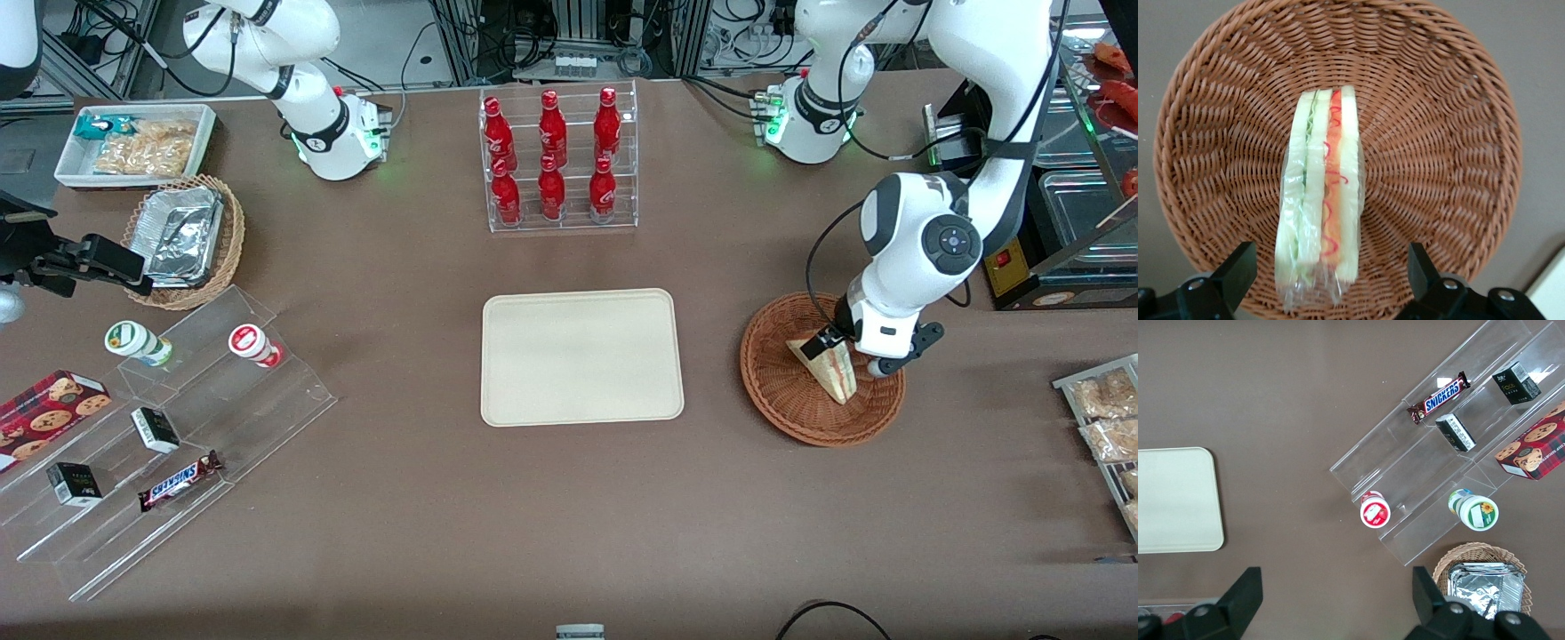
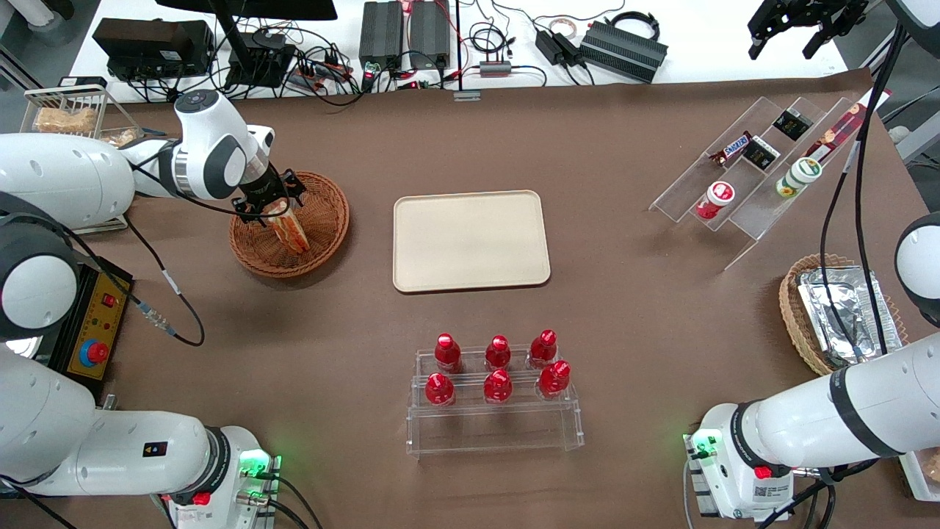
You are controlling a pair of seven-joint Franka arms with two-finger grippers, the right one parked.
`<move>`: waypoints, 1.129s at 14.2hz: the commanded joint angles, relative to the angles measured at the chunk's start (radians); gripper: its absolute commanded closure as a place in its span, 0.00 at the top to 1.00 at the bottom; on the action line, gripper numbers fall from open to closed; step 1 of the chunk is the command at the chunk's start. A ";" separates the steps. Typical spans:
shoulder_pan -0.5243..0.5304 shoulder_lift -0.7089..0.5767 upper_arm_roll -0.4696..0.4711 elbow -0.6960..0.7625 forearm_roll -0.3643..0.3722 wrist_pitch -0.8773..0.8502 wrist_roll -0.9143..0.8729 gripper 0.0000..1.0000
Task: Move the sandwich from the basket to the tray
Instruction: 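Lower the open left gripper and grasp the wrapped sandwich, then lift the sandwich and carry it over the cream tray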
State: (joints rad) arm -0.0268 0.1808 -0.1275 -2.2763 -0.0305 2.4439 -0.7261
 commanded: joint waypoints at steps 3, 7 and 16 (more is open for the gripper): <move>0.007 0.061 0.005 0.006 -0.011 0.065 -0.087 0.98; 0.005 0.072 0.005 0.006 -0.006 0.081 -0.165 0.09; -0.071 0.066 -0.007 0.309 0.020 -0.346 0.211 0.10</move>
State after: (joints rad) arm -0.0415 0.2114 -0.1348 -2.0977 -0.0223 2.2203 -0.5751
